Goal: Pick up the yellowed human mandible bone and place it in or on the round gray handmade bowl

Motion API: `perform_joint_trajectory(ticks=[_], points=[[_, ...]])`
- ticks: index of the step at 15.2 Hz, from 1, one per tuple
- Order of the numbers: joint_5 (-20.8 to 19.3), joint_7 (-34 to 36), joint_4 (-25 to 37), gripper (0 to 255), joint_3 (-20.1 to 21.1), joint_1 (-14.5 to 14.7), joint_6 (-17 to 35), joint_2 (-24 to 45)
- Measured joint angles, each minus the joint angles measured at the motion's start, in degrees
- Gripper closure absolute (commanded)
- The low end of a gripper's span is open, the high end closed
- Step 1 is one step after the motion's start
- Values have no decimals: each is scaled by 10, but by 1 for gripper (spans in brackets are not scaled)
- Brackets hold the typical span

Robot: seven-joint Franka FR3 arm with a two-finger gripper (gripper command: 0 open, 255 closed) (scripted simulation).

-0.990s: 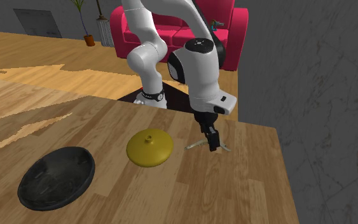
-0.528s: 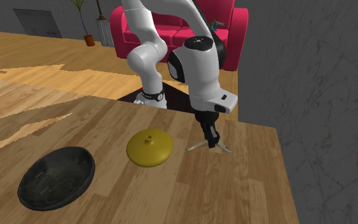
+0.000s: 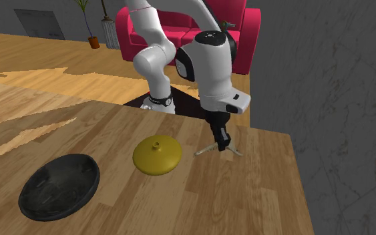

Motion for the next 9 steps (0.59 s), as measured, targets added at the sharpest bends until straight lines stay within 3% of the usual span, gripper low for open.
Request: perform_joint_trajectory(ticks=[9], points=[[-36, 33, 31, 255, 20, -16, -77, -51]])
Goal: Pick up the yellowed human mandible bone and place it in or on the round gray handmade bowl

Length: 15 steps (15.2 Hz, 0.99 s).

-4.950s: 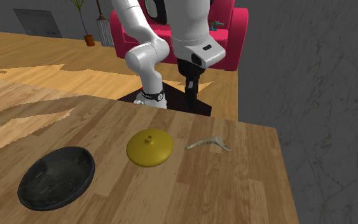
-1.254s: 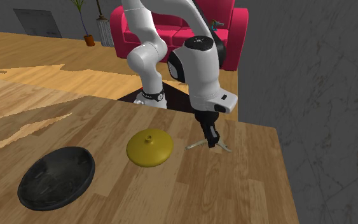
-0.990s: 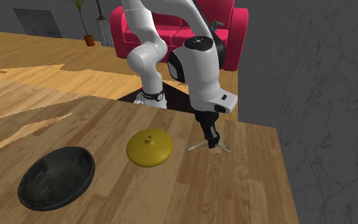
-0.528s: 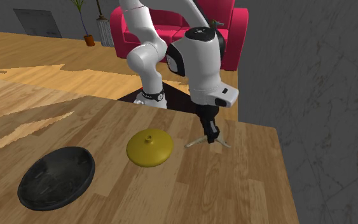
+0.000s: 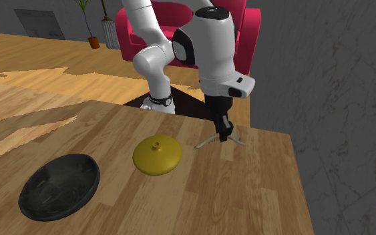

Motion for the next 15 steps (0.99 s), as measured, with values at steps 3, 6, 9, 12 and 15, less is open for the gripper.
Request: perform_joint_trajectory(ticks=[3, 6, 9, 12, 15], points=[[-6, 9, 16, 255, 7, -2, -26, -12], [-13, 16, 28, 255, 13, -6, -52, -27], [-17, 20, 43, 255, 17, -8, -77, -37], [-18, 26, 60, 255, 23, -8, -101, -44], [-21, 29, 76, 255, 28, -10, -125, -53]])
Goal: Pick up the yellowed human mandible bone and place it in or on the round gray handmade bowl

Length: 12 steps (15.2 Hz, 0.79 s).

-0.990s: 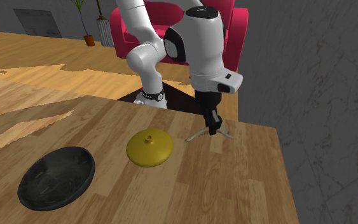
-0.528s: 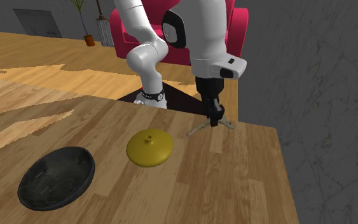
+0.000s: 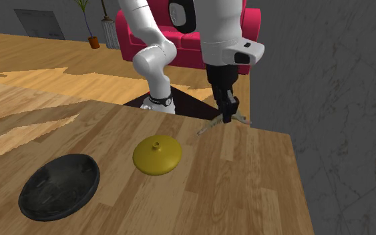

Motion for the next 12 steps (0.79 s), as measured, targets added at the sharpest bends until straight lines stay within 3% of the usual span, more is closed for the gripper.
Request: perform_joint_trajectory(ticks=[12], points=[[-47, -135, 6, 255, -99, -66, -46, -47]])
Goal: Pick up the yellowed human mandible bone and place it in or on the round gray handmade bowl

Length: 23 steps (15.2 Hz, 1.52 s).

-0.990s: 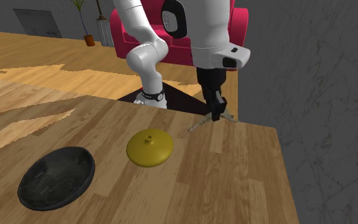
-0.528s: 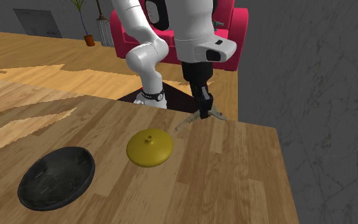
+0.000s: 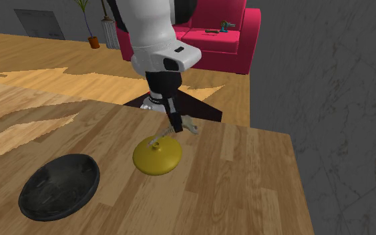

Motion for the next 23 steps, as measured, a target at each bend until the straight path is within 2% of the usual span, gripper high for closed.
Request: perform_joint_trajectory(ticks=[7, 11, 12, 15, 19, 20, 22, 23], points=[[-18, -101, 35, 255, -82, -26, -26, 3], [-16, -159, 72, 255, -132, -27, -43, 20], [-8, -183, 88, 255, -161, -18, -40, 38], [3, -229, 120, 255, -206, -8, -53, 58], [49, -319, 182, 255, -321, 44, -64, 122], [68, -346, 196, 255, -364, 69, -66, 144], [96, -384, 222, 255, -459, 138, -74, 173], [97, -390, 223, 255, -480, 155, -70, 175]])
